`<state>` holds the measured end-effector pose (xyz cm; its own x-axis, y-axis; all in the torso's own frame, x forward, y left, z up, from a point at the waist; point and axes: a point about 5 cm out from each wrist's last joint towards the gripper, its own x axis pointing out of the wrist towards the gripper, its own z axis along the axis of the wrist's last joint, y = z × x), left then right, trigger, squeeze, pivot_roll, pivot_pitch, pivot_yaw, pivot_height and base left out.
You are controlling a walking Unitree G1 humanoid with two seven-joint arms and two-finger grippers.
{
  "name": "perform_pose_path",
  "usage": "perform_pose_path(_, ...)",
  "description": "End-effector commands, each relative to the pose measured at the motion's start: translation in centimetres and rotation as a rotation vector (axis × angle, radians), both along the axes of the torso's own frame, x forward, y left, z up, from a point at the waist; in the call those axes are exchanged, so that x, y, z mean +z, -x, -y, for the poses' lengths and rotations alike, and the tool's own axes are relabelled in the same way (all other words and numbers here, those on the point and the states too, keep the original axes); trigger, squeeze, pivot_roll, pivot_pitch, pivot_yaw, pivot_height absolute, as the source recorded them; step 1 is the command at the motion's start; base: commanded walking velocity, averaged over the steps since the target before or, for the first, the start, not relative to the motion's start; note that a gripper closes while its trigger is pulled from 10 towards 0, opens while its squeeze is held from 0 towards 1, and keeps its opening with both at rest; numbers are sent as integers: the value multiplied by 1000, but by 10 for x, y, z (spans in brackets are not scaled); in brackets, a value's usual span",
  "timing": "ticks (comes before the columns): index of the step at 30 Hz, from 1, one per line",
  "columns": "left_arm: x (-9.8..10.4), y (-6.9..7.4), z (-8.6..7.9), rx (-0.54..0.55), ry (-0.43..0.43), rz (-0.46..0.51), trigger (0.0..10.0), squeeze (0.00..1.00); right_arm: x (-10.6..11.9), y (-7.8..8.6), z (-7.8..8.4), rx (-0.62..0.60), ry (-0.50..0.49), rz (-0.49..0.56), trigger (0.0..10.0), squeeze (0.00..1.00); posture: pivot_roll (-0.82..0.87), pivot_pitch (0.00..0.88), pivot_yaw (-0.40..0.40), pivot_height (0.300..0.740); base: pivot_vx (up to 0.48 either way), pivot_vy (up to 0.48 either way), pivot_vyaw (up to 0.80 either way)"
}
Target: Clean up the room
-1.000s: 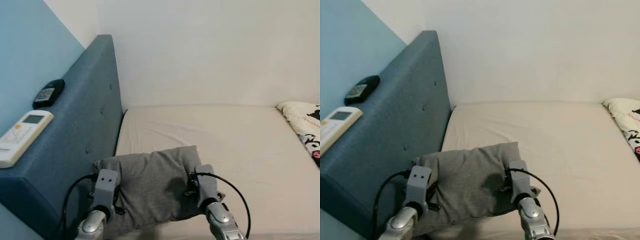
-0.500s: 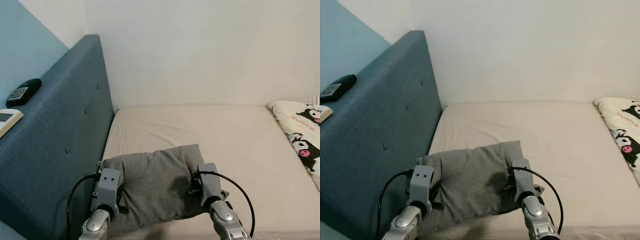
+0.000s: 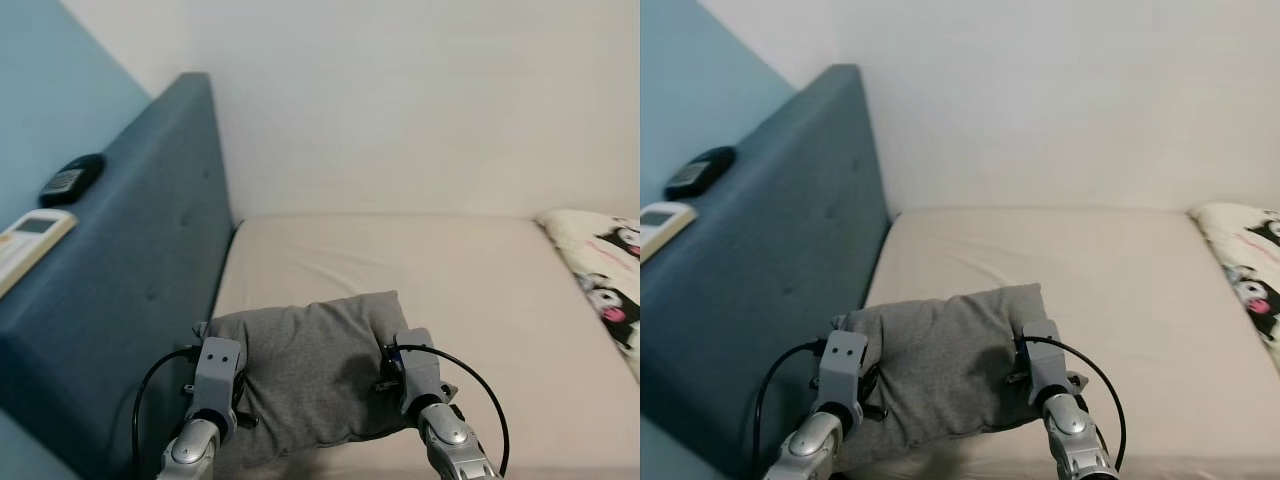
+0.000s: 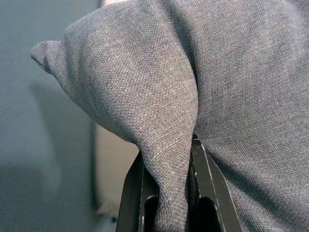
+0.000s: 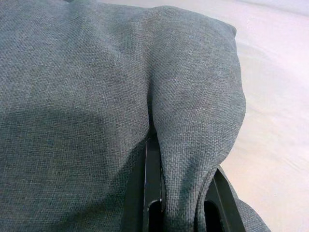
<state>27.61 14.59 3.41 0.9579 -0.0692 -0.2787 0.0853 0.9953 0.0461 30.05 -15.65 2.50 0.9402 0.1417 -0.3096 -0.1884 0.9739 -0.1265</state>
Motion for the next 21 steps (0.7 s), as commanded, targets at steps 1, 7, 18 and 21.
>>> perform_pose_path(1,4,-2,0,3,-14,23,10000,0,2,-1,-10,57,17,16,10000,0,-1,93,-47,740,0,0,800)
perform_pose_path(7,5,-2,0,4,-11,23,10000,0,2,-1,-10,59,16,15,10000,0,0,98,-48,740,0,0,800)
perform_pose_path(18,6,-2,4,-30,-15,34,10000,0,2,0,-7,21,-20,16,10000,0,-4,102,-44,740,0,0,291)
perform_pose_path(21,7,-2,5,-34,-15,33,10000,0,2,0,-6,18,-20,17,10000,0,-4,104,-44,740,0,-367,0)
